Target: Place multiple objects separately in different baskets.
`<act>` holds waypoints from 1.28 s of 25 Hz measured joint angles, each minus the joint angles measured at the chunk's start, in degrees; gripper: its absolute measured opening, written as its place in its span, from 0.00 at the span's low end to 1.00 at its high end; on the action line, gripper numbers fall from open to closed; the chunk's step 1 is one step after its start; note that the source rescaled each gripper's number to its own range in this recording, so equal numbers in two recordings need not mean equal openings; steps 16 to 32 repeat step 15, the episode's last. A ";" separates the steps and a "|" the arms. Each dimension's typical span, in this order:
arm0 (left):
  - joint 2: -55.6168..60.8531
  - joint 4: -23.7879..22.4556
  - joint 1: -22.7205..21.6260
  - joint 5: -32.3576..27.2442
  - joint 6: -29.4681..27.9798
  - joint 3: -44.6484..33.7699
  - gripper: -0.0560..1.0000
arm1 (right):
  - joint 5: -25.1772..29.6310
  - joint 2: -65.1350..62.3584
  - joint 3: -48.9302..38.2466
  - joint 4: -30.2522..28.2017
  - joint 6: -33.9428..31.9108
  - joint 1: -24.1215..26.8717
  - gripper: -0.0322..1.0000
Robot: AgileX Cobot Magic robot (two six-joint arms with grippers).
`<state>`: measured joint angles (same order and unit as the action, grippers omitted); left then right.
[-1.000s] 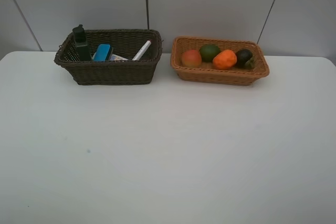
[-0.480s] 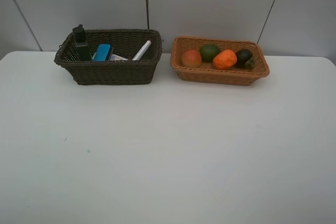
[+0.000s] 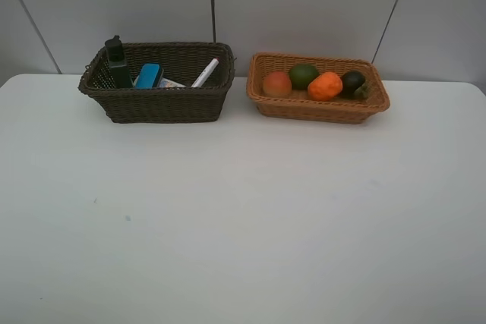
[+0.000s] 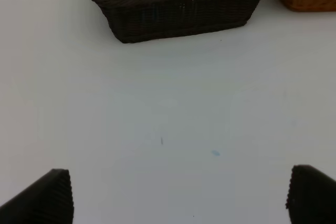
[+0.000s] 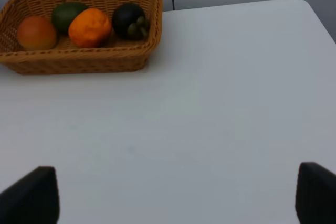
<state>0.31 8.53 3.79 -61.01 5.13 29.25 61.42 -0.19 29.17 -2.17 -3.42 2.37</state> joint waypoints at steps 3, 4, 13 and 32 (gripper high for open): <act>0.00 0.00 0.00 0.00 0.00 0.00 1.00 | 0.00 0.00 0.00 0.00 0.00 0.00 1.00; 0.00 0.00 0.00 0.00 0.00 0.00 1.00 | 0.00 0.00 0.00 0.00 0.00 0.00 1.00; 0.00 0.00 0.00 0.00 0.00 0.00 1.00 | -0.02 0.00 0.00 0.00 0.00 0.00 1.00; 0.00 0.00 0.00 0.00 0.00 0.00 1.00 | -0.02 0.00 0.00 0.00 0.00 0.00 1.00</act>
